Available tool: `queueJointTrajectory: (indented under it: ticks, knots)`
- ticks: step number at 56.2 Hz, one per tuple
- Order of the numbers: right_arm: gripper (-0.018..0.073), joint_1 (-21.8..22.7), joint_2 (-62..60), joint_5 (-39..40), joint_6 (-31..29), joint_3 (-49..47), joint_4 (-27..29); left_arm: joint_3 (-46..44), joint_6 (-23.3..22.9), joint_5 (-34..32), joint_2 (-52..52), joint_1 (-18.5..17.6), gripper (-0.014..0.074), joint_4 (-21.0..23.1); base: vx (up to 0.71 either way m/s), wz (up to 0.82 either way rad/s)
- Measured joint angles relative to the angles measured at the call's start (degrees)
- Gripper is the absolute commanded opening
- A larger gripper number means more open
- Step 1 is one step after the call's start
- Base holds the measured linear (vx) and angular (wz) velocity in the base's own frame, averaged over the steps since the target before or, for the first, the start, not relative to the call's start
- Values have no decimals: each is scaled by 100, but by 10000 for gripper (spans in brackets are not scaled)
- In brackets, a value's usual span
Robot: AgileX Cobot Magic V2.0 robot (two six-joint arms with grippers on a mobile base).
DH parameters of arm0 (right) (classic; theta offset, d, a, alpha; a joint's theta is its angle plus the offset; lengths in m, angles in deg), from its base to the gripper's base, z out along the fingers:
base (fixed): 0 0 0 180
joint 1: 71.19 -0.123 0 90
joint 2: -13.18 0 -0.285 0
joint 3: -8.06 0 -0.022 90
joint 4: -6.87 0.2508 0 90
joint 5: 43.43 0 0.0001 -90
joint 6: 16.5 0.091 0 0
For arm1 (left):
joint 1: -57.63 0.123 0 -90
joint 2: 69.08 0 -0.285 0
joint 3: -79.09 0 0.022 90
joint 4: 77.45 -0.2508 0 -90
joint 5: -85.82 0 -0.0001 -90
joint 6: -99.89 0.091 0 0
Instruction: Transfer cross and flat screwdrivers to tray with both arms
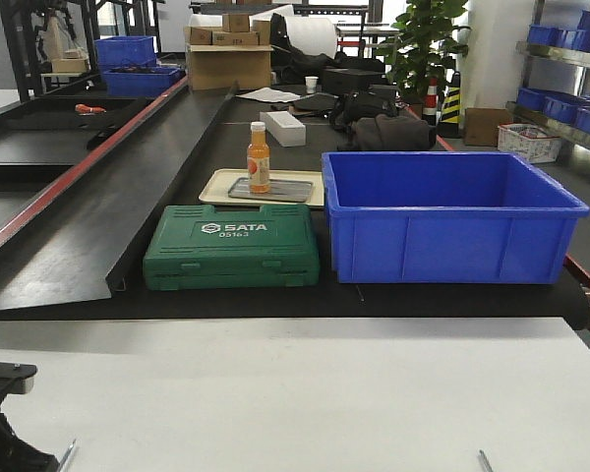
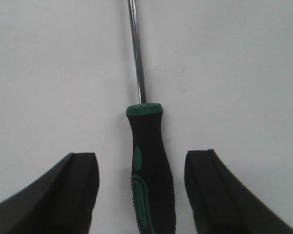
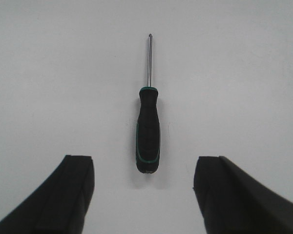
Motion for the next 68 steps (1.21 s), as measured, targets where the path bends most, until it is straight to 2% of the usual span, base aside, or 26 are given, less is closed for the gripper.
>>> queueJointTrajectory:
  ticks: [28,40,50,59,68]
  knots:
    - [517,0,0,-76,0,0,0,0,288,-481,728,-122,507,20,0,0]
    - [517,0,18,-533,290,-71,0,-19,288,-445,915,-122,505,4,0,0]
    - [517,0,457,-1127,552,-677,-117,-46,288,-416,932,-122,486,9,0,0]
    - [517,0,1321,-1609,607,-1469,-223,-53,288,-416,941,-122,422,75,0,0]
    - [519,0,2473,-1644,607,-2137,-319,-79,288,-440,980,-122,298,202,0,0]
